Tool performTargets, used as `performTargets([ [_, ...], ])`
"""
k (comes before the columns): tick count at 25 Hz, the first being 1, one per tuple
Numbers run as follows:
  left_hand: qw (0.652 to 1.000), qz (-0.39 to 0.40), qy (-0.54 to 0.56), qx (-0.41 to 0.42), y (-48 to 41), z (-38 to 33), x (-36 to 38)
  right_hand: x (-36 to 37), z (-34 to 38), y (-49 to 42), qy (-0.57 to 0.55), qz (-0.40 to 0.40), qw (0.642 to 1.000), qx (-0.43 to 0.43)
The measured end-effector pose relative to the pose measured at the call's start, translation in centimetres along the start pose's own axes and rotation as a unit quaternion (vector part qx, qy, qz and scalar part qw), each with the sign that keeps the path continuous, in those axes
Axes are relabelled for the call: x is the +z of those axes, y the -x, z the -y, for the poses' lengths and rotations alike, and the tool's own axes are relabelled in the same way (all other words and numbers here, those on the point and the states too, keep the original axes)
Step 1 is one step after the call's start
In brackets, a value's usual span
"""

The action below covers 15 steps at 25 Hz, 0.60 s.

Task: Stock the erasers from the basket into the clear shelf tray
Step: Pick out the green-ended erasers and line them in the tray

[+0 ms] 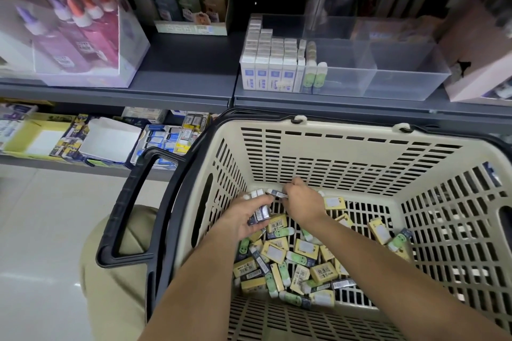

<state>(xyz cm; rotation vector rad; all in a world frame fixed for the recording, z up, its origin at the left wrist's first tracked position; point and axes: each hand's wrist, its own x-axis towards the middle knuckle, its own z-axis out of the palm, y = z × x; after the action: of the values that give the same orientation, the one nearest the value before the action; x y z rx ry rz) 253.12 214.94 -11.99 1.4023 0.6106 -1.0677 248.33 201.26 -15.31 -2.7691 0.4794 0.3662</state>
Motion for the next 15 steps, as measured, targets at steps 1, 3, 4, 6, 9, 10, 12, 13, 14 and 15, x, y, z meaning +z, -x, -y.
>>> performTargets([
  [1,1.0,0.001,0.004,-0.002,0.0,0.0,0.0,-0.3,-0.2,0.1,-0.041,-0.006,0.999,0.011],
  [3,1.0,0.01,0.023,-0.002,0.1,0.0,0.1,-1.0,-0.6,0.8,-0.207,-0.025,0.977,0.051],
  [4,0.999,0.019,0.042,-0.002,0.2,0.0,0.1,-1.6,-0.6,1.3,-0.302,-0.027,0.951,0.066],
  [6,0.996,0.051,0.078,-0.006,0.5,-0.1,0.5,-2.8,-0.3,2.5,-0.437,-0.002,0.898,0.06],
  [9,0.987,0.128,0.093,-0.012,1.3,-0.5,1.1,-3.8,0.7,4.3,-0.461,0.0,0.887,0.018],
  [10,0.985,0.148,0.091,-0.011,1.6,-0.7,1.3,-4.1,0.8,4.6,-0.447,-0.005,0.895,0.009],
  [12,0.984,0.166,0.069,-0.002,2.1,-1.0,1.4,-4.9,0.5,4.7,-0.42,0.013,0.907,-0.007],
  [13,0.985,0.164,0.055,0.005,2.3,-1.1,1.5,-5.3,0.0,4.6,-0.422,0.037,0.906,-0.007],
  [14,0.986,0.157,0.05,0.008,2.4,-1.1,1.5,-5.7,-0.9,4.4,-0.431,0.053,0.901,0.005],
  [15,0.987,0.15,0.054,0.007,2.5,-1.2,1.5,-6.0,-2.0,4.3,-0.432,0.05,0.9,0.027],
])
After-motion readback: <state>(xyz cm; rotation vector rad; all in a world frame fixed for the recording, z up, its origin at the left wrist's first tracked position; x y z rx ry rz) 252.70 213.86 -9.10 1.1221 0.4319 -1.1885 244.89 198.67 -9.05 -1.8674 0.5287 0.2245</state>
